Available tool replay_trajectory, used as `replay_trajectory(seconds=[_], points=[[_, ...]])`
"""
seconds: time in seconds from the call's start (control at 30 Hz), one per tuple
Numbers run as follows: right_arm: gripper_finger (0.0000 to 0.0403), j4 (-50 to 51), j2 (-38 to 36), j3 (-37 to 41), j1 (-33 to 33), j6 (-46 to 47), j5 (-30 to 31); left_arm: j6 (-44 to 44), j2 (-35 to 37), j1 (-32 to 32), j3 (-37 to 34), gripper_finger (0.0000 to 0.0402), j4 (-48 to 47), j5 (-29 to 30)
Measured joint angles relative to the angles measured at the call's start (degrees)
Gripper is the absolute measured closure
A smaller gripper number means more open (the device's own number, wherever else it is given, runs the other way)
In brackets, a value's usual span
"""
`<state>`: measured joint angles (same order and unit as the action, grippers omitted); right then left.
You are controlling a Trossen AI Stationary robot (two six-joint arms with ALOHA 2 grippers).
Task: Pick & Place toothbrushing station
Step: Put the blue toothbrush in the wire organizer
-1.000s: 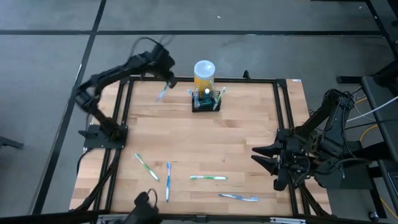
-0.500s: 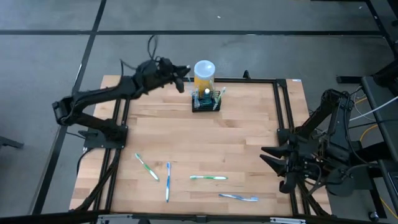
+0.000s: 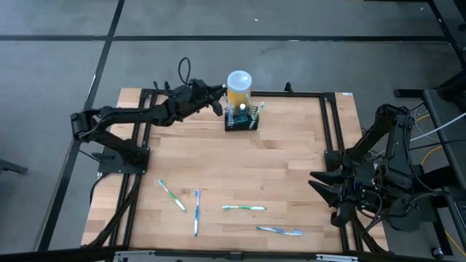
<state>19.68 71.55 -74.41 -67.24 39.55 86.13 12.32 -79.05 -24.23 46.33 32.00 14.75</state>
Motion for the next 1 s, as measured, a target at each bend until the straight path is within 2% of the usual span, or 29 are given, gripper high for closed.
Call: replay_trajectory(seconds=[0.23,0.43,0.73,0.83,0.93,1.0], points=[[0.0271,-0.68,0.00,0.00,0.00,-0.11,-0.17,-2.18,-2.57,0.22,0.04,0.0364,1.75,1.97],[0.0271,-0.87,0.00,0.00,-0.02,-0.17,-0.20,-2.24,-4.72,0.17,0.02,0.0363,1.86,0.69],[0.0271,-1.71,0.00,0.00,-0.06,-0.21,-1.11,0.43,-6.05,0.20,0.01,0.0229,3.83,1.11],[0.0271,-1.73,0.00,0.00,-0.49,-0.72,-1.07,0.48,-5.92,0.25,0.02,0.0209,3.84,1.00],[0.0271,-2.44,0.00,0.00,-0.96,-1.03,-0.61,-0.39,-3.75,0.40,0.00,0.0205,3.20,0.09],[0.0271,-3.68,0.00,0.00,-1.37,-1.50,-0.59,-2.84,-0.29,0.51,0.54,0.0209,-1.88,-2.07]])
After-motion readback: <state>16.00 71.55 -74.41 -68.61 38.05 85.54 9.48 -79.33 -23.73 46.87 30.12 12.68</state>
